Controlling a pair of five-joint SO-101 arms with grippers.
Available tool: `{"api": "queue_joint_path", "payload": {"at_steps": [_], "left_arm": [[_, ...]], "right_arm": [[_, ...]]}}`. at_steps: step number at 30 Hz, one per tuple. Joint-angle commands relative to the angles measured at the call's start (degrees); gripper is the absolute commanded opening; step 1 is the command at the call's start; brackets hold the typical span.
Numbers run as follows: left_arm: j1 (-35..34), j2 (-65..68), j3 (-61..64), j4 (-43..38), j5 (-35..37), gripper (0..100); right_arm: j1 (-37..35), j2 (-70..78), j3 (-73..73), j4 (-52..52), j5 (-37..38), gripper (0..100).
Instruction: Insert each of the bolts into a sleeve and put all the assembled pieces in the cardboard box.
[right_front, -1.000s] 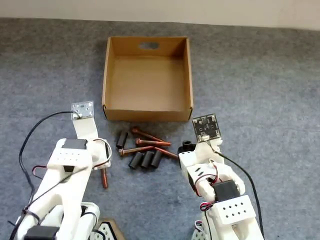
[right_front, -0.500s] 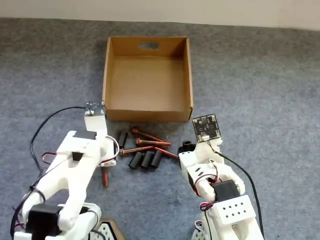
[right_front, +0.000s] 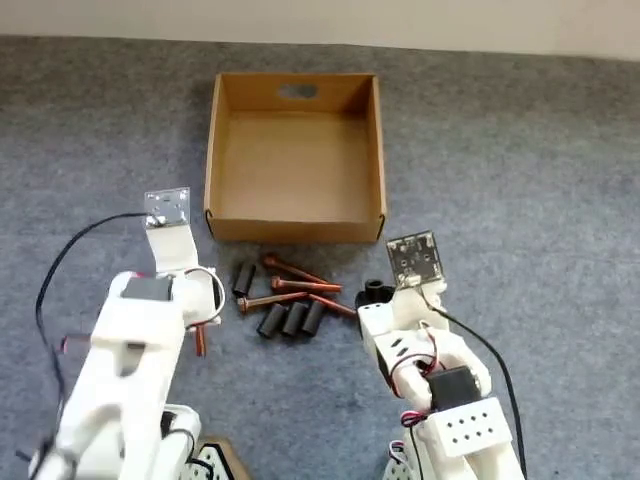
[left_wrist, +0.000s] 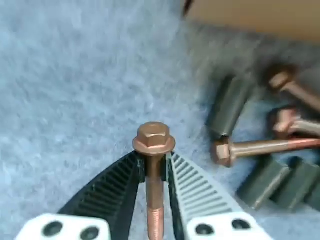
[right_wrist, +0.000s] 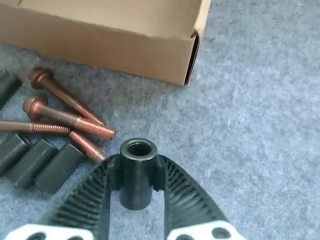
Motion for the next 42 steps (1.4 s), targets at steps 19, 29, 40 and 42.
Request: {"api": "queue_joint_path", "payload": {"at_steps": [19, 29, 40, 42], "left_arm": [[29.93, -48.04, 10.77, -34.73, -0.18, 1], [31.43, -27.12, -0.40, -44.31, 10.99, 1], [31.60, -15.08, -9.19, -44.31, 16.09, 1], [31.60, -15.08, -9.54, -44.75, 16.09, 1]], "right_arm": [[-6.73, -22.90, 4.79, 2.86, -0.53, 0.5], [-6.46, -24.66, 2.07, 0.13, -0.44, 0.5], [0.13, -24.92, -0.13, -4.00, -0.44, 0.5], [-0.04, -24.92, -0.22, -7.34, -0.44, 0.5]]}}
